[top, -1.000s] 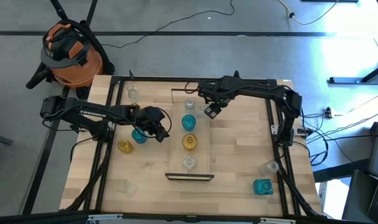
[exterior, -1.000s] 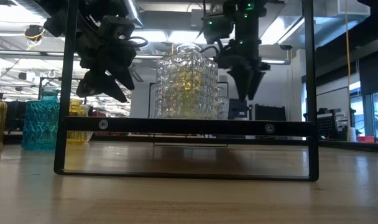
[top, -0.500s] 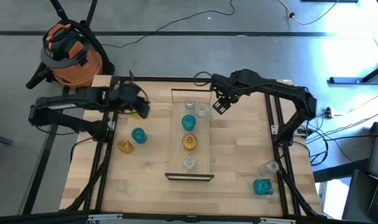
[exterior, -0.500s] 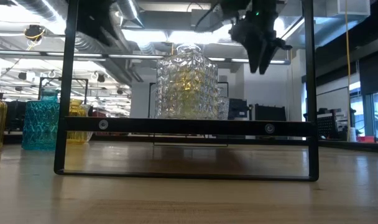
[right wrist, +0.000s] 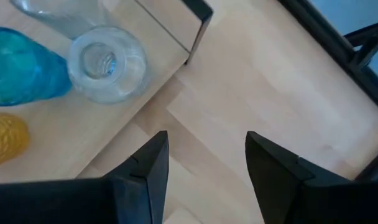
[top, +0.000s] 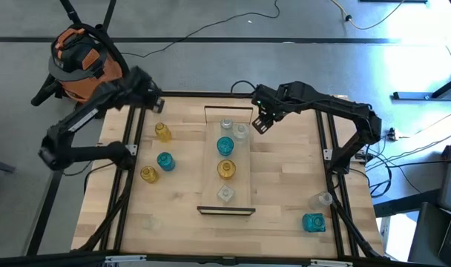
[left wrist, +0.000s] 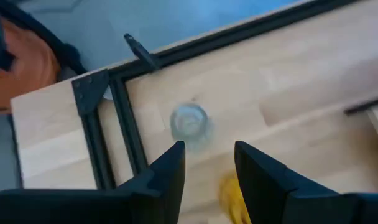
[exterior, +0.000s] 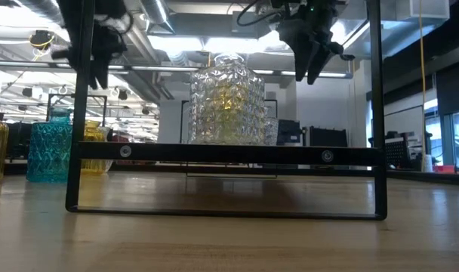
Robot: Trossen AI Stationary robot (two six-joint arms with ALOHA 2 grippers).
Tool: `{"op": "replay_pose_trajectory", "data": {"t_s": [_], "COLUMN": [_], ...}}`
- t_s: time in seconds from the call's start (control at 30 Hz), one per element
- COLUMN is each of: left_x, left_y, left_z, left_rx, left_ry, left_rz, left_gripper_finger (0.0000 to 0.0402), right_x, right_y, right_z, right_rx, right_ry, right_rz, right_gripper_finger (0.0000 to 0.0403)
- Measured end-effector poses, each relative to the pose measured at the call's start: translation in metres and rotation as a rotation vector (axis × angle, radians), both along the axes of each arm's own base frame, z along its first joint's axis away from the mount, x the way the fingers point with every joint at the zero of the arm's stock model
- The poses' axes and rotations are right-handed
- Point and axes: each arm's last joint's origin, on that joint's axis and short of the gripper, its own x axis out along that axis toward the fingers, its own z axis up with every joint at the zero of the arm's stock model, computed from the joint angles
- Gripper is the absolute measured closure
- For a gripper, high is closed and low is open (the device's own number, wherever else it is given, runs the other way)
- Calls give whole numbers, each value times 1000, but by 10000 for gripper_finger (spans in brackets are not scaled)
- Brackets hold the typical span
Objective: Sort vases onto shelf
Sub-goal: Put the transparent vase on the shelf aligned with the other top transparent vase
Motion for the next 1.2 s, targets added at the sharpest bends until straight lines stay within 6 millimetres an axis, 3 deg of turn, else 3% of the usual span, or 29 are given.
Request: {"op": "replay_pose_trajectory", "data": {"t_s": [0.2,0.37,0.57,1.07,1.2], "left_x": [9,19,24,37,37], "left_y": [43,56,66,83,81], "left_z": [-20,-36,-52,-89,-92], "left_rx": [-116,-187,-227,-401,-461], "left_ry": [-4,54,144,188,179], "left_rz": [7,9,22,-47,-106], "left_gripper_finger": [270,270,270,270,296], "right_x": [1,4,7,7,7], "right_y": [4,14,26,25,25], "right_z": [0,0,0,0,0], "right_rx": [45,46,3,6,9], "right_ry": [-11,-12,-2,-5,-8], "right_rz": [15,31,62,48,35], "right_gripper_finger": [228,228,228,228,228]}}
